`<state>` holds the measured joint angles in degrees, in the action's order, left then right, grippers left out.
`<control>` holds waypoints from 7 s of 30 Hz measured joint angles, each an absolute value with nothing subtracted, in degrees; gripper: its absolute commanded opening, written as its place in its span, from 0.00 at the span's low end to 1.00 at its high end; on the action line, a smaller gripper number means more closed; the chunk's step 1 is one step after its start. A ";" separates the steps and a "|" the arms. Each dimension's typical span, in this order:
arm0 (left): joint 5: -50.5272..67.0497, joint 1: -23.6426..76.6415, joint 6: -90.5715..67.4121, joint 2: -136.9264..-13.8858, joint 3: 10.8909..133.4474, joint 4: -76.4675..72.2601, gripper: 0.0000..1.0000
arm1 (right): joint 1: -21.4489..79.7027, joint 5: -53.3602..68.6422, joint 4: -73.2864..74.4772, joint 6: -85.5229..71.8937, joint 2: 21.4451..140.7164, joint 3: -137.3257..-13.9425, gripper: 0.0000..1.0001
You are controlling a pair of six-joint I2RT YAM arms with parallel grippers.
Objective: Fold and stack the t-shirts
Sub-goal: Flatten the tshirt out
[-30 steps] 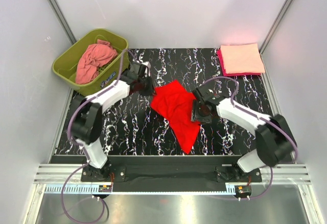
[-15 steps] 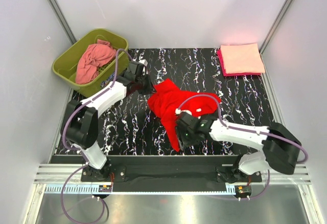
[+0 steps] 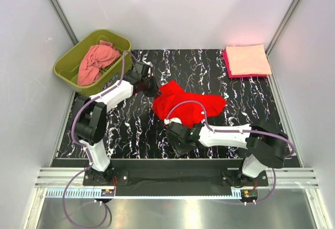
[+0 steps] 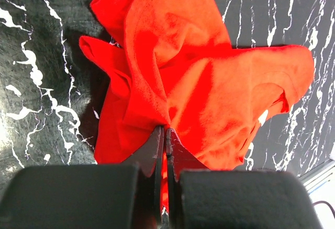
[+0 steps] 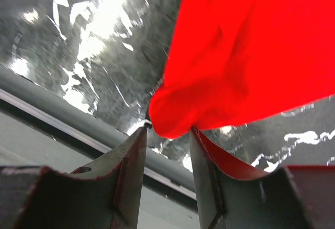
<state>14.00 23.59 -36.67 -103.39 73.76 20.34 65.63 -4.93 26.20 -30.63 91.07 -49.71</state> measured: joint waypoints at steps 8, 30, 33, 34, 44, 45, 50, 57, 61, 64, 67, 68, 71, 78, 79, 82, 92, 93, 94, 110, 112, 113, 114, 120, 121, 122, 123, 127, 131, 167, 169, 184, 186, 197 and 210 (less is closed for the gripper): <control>14.39 23.11 -37.01 -103.79 74.30 20.56 0.00 | 65.63 -6.28 25.28 -28.82 92.75 -51.16 0.21; 2.44 22.55 -30.70 -95.09 97.76 39.05 0.00 | 50.22 -30.35 55.81 -31.05 66.39 -98.37 0.00; 2.35 22.50 -30.35 -94.87 97.23 39.79 0.00 | 50.19 -30.30 57.76 -30.83 67.75 -98.32 0.00; 2.42 22.50 -30.22 -94.87 96.84 40.05 0.00 | 50.19 -30.28 58.30 -30.83 68.64 -98.06 0.00; 3.09 23.18 -29.82 -96.16 94.59 40.60 0.00 | 45.19 -34.63 65.23 -32.67 71.72 -100.25 0.00; 3.09 23.42 -29.76 -97.14 94.96 40.64 0.00 | 43.99 -35.46 65.80 -32.82 71.99 -101.16 0.00; 2.98 25.23 -28.38 -106.72 100.03 41.58 0.64 | 39.24 -40.60 69.36 -33.06 73.73 -108.29 0.00; 2.81 26.02 -25.45 -111.09 99.50 43.05 0.80 | 35.86 -45.93 73.10 -33.04 73.65 -110.85 0.00; 3.66 24.23 -24.62 -107.85 94.19 40.66 0.78 | 35.55 -46.48 72.90 -33.01 72.44 -108.25 0.00; 4.58 22.94 -24.40 -105.80 88.64 38.00 0.73 | 35.55 -46.39 72.90 -32.99 71.11 -104.84 0.00; 6.17 22.61 -24.53 -104.73 81.54 34.22 0.69 | 35.51 -45.89 71.94 -32.75 70.26 -101.84 0.00; 6.85 22.72 -24.64 -104.66 79.15 32.88 0.68 | 35.51 -45.60 71.70 -32.64 70.13 -101.12 0.00; 9.15 22.83 -24.82 -104.66 74.39 30.85 0.59 | 35.51 -44.62 70.70 -32.14 69.89 -99.85 0.00; 15.07 22.98 -27.18 -104.66 68.84 20.64 0.50 | 35.48 -43.35 68.47 -31.16 69.43 -98.63 0.00; 15.46 22.98 -27.53 -104.71 67.88 19.57 0.50 | 35.48 -43.27 68.27 -31.05 69.23 -98.30 0.00; 15.70 23.00 -28.16 -104.84 66.04 18.61 0.50 | 35.48 -42.70 67.90 -30.65 68.69 -97.47 0.00; 15.55 24.05 -29.21 -105.56 65.06 16.73 0.50 | 35.48 -42.35 66.59 -29.98 68.51 -96.88 0.00; 15.29 24.36 -29.26 -105.91 65.14 16.84 0.52 | 35.48 -42.35 66.54 -29.95 68.51 -96.73 0.00; 14.92 24.77 -29.43 -106.30 65.21 17.06 0.57 | 35.48 -42.30 66.41 -29.93 68.51 -96.62 0.00; 3.62 27.68 -29.91 -101.93 64.51 20.97 0.69 | 35.46 -41.28 65.82 -29.80 67.81 -96.33 0.00; 3.38 27.81 -30.00 -101.16 63.83 20.86 0.68 | 35.46 -40.99 65.82 -29.80 67.81 -96.25 0.00; 3.42 27.83 -30.06 -100.97 63.44 20.62 0.68 | 35.46 -40.95 65.80 -29.80 67.81 -96.16 0.00; 3.44 27.88 -30.17 -100.90 63.02 20.21 0.66 | 35.46 -40.91 65.80 -29.80 67.79 -96.05 0.00; 3.92 28.03 -31.64 -102.00 61.30 18.50 0.55 | 35.46 -40.82 65.73 -29.78 67.77 -95.77 0.00; 3.97 28.03 -31.94 -102.59 61.32 17.96 0.52 | 35.46 -40.80 65.73 -29.78 67.77 -95.70 0.00; 4.10 28.03 -32.08 -102.83 61.36 17.17 0.49 | 35.46 -40.80 65.58 -29.78 67.72 -95.55 0.00; 4.19 28.01 -32.34 -103.09 61.36 16.36 0.46 | 35.46 -40.75 65.49 -29.78 67.68 -95.39 0.00; 4.25 28.03 -33.19 -103.92 61.36 14.79 0.21 | 35.46 -40.32 64.95 -29.76 67.44 -94.26 0.00; 3.99 28.03 -33.23 -104.09 62.35 15.86 0.00 | 35.46 -39.70 64.47 -29.71 67.48 -92.97 0.00; -4.84 25.91 -32.93 -71.92 95.18 49.17 0.00 | 34.11 -37.71 66.63 -25.28 72.25 -121.32 0.00; -3.57 25.91 -33.17 -74.39 87.00 46.87 0.00 | 34.13 -37.39 65.12 -26.00 71.83 -113.12 0.00; 4.49 22.61 -31.68 -109.69 82.78 36.47 0.75 | 31.68 -39.11 62.35 -29.58 71.18 -85.52 0.00; 3.09 22.59 -31.29 -107.04 81.58 34.44 0.68 | 31.31 -39.53 61.78 -29.54 71.05 -85.30 0.00; 2.37 26.00 -33.32 -86.30 55.22 21.54 0.31 | 30.57 -38.68 58.17 -28.08 70.76 -83.55 0.00; -1.43 26.59 -37.93 -91.37 52.84 19.14 0.59 | 30.50 -36.73 57.58 -27.05 69.78 -82.78 0.00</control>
